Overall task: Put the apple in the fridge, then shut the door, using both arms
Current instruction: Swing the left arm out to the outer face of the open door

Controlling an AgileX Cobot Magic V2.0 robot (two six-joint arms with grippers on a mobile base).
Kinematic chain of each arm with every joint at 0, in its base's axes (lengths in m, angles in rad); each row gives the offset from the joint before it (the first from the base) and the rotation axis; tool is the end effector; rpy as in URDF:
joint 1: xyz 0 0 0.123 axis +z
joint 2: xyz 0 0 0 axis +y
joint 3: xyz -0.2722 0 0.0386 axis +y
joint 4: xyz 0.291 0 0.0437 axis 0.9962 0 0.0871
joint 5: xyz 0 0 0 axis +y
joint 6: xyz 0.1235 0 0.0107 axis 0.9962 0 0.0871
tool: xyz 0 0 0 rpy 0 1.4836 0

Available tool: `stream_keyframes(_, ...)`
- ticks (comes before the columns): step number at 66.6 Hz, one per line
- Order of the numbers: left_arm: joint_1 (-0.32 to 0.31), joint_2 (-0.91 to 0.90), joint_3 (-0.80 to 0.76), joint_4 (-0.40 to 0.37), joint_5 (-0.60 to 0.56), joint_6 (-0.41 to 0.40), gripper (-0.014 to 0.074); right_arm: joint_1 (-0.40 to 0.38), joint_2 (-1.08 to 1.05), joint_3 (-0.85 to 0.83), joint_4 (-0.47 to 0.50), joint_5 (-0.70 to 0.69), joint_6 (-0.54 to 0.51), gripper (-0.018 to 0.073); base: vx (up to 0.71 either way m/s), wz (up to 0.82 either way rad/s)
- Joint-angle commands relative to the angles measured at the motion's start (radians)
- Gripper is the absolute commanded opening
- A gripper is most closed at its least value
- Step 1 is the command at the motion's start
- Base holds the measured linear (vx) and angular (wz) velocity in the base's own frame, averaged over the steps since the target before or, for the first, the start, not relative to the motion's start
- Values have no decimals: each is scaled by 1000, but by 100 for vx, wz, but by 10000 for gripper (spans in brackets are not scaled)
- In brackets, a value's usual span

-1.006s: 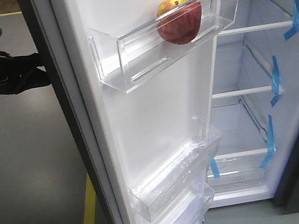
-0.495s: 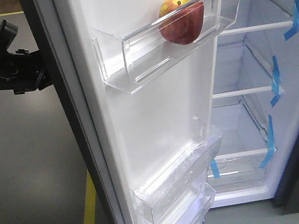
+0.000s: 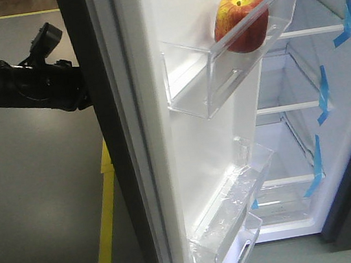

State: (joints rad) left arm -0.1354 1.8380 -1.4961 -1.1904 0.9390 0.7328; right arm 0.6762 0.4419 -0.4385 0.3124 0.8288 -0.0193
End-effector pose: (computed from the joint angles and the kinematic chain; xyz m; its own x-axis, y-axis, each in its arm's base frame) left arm 0.4426 -0.1541 0.2646 -0.7924 -0.0527 -0.6077 0.4687 0.5849 -0.6620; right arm 0.1012 0.1172 0.2373 -0.6489 -0.2780 -0.7083 -0.6282 0.7209 0.2927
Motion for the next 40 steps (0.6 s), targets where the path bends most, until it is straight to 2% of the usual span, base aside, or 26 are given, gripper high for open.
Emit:
stream_keyframes(1, -41, -52, -32, -75, 17, 14, -6, 1, 5, -25, 12, -51, -5, 587, 0, 0)
stream_keyframes(12, -102, -52, -32, -105, 14, 40, -6, 1, 5, -25, 12, -51, -5, 587, 0, 0)
stream_keyframes(25, -181, -52, -32, -178, 7, 91, -6, 1, 5, -25, 12, -51, -5, 587, 0, 0)
stream_keyframes(40, -283, -52, -32, -238, -52, 140, -6, 1, 5, -25, 12, -51, -5, 587, 0, 0)
